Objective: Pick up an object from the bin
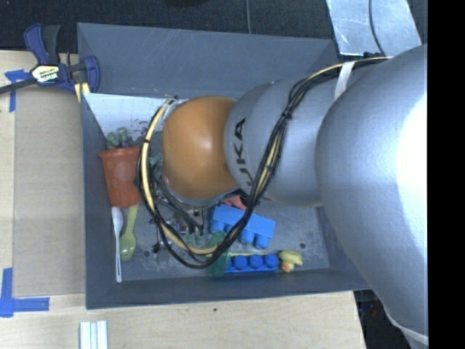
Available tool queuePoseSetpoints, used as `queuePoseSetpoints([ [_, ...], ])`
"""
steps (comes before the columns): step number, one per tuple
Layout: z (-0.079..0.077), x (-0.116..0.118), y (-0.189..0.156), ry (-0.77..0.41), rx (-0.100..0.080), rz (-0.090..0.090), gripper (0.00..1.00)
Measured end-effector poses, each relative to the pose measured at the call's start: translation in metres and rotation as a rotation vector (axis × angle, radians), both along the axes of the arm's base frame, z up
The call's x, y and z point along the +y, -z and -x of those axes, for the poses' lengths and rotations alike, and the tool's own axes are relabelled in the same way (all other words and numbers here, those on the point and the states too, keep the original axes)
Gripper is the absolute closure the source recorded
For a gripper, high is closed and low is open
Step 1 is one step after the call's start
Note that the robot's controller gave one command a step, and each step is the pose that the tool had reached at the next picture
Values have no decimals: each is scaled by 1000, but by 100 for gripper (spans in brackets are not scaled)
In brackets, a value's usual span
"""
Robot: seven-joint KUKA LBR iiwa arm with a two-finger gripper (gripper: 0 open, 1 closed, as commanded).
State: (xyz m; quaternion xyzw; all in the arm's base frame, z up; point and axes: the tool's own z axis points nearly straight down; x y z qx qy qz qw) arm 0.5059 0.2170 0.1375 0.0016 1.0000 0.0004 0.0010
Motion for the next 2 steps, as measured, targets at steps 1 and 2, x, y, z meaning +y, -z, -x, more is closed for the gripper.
queuePoseSetpoints([
  [1, 0, 0, 0, -1, 0, 0, 0],
  [2, -47, -53, 43, -26, -7, -2, 0],
])
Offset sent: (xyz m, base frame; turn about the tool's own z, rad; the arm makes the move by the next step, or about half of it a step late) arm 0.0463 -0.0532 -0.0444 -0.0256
